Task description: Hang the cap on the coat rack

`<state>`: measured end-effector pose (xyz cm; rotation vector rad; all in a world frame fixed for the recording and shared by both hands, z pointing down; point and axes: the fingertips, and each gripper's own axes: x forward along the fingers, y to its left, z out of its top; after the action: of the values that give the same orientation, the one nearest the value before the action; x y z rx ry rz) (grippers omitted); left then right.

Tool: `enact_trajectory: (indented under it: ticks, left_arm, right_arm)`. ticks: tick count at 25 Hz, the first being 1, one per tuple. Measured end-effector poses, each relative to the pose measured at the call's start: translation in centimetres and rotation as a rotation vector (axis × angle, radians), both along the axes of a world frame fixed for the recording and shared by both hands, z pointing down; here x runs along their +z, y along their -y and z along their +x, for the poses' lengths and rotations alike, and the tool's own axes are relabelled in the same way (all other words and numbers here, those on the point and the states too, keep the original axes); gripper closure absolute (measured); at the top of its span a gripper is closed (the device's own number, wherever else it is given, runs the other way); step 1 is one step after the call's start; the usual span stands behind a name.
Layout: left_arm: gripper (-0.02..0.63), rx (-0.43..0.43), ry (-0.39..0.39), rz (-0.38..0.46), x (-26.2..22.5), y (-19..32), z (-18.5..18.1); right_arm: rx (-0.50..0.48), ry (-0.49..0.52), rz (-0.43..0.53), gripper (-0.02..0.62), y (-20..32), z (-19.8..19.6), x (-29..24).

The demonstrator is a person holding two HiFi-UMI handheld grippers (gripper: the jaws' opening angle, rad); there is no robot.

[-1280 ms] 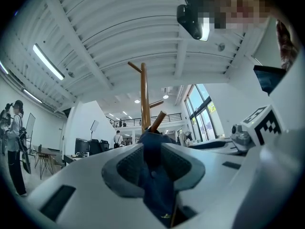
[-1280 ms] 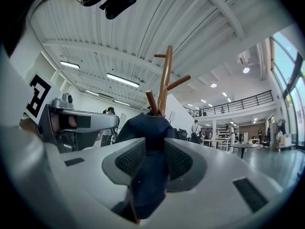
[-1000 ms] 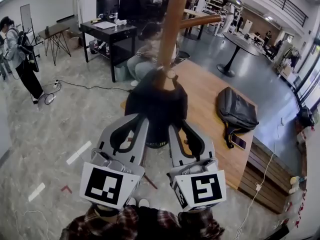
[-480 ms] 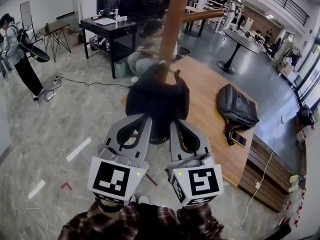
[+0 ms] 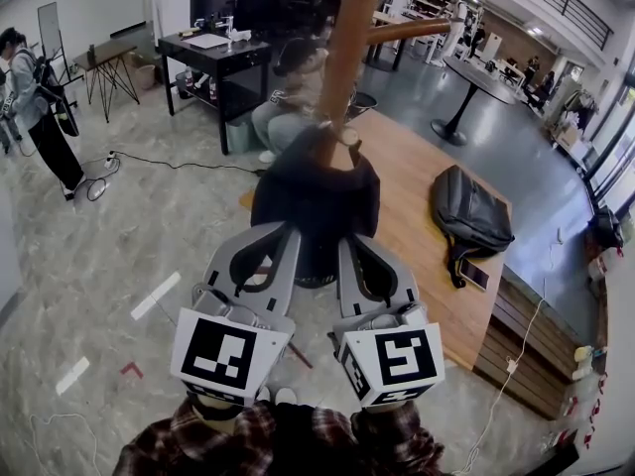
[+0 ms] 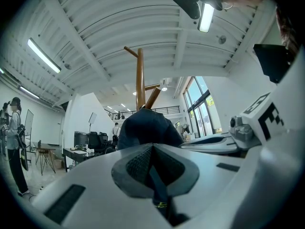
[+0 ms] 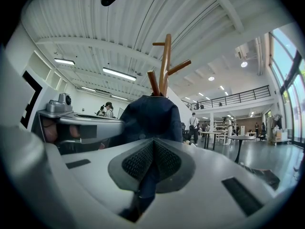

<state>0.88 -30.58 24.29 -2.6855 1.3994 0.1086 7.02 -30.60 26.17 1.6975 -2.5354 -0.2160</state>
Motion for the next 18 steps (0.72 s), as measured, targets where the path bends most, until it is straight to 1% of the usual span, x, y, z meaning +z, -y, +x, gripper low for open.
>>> enact_trajectory:
  ticks: [9, 15, 18]
  left_arm:
    - [0.595, 0.003, 0.0, -0.001, -0.04, -0.19, 0.21]
    - [0.595, 0.007, -0.002, -0.001, -0.64, 0.33, -0.61]
    - [0.595, 0.011, -0.001, 0.001, -0.32, -0.22, -0.17]
  right_arm:
    - [-0.002, 0.008, 0.006, 0.584, -0.12, 0.01, -0.22]
    - [0.004, 0.009, 0.004, 0.584, 0.44, -0.75, -0.73]
    - [0.004, 0.009, 0.005, 0.584, -0.03, -0.41, -0.39]
